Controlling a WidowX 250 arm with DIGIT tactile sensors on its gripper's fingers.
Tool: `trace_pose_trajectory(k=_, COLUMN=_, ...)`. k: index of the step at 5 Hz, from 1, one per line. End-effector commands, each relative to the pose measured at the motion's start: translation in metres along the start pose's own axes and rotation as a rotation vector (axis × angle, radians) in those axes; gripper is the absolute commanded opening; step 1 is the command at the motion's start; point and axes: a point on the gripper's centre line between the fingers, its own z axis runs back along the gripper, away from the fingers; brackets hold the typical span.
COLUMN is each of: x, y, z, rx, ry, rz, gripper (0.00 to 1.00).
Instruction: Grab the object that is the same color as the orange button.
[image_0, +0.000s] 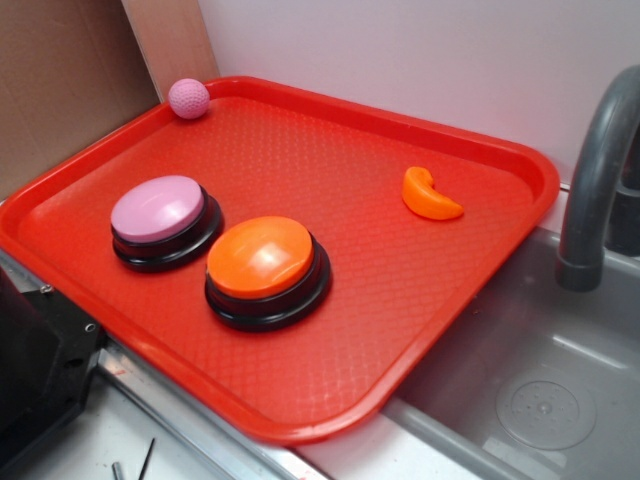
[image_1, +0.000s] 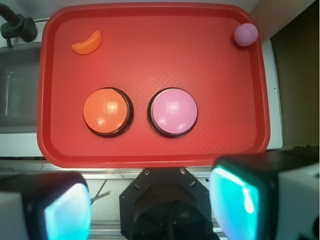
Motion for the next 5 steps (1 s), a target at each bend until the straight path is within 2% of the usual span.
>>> trace_pose_trajectory(k=1, x=0.0, y=0.0, z=0.0, rx=0.0, ry=0.0, rz=0.0, gripper=1.0)
trace_pose_trajectory(k=2, x=0.017, y=-0.01, z=-0.01, rx=-0.025, ry=0.055, rz=0.141, gripper=1.0)
trace_pose_trajectory(k=3, x=0.038, y=-0.018, z=-0.018, rx=-0.069, ry=0.06, rz=0.309, gripper=1.0)
trace_pose_trajectory(k=4, x=0.059, y=-0.027, z=-0.03, rx=-0.078, ry=0.047, rz=0.467, gripper=1.0)
trace_pose_trajectory(k=5, x=0.097, y=-0.047, z=-0.06, rx=-0.089, ry=0.052, rz=0.721, gripper=1.0)
